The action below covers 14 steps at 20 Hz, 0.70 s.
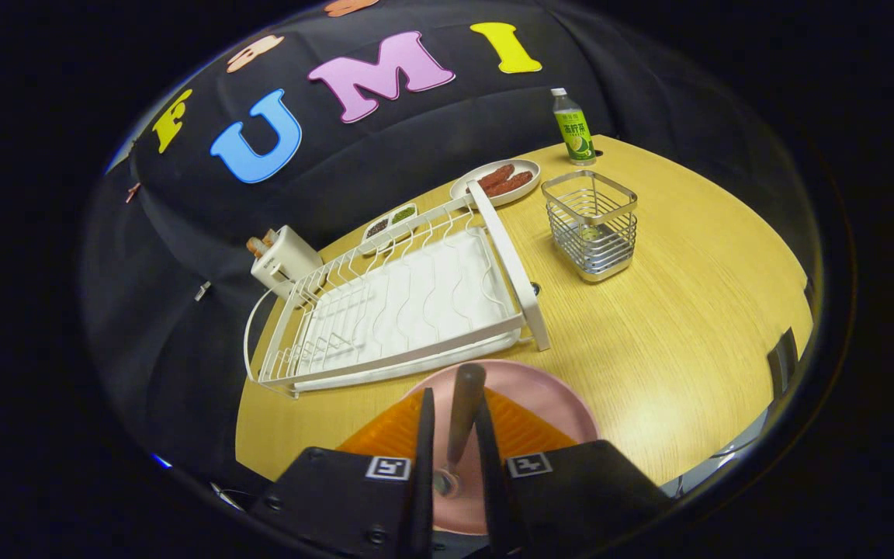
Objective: Take the plate from the dish rack, then take the spoon from the basket and place it into the plate.
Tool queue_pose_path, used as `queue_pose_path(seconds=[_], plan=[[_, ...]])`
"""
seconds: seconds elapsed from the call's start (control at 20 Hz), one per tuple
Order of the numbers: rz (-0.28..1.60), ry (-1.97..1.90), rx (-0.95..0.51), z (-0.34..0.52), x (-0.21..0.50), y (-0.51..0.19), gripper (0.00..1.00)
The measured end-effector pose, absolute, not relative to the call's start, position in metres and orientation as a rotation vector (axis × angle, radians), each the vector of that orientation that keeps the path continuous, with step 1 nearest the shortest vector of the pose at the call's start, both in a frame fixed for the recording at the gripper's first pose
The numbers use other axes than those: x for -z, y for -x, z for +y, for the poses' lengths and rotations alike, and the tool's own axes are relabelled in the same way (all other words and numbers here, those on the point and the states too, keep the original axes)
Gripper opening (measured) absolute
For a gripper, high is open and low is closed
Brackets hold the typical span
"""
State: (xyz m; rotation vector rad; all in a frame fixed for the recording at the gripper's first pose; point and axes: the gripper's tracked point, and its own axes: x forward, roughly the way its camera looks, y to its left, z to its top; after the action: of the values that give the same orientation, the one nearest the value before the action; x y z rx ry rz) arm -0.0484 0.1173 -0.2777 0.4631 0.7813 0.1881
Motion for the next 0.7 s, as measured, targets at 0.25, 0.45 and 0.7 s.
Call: queue_pose_path(seconds=[0.25, 0.45, 0.7], plan=[[0.767, -0.392, -0.187, 0.1, 0.275, 0.059, 0.94], [0.731, -0.331, -0.187, 0.084, 0.259, 0.064, 0.99], [0.61, -0.27, -0.195, 0.065, 0.211, 0.051, 0.98]])
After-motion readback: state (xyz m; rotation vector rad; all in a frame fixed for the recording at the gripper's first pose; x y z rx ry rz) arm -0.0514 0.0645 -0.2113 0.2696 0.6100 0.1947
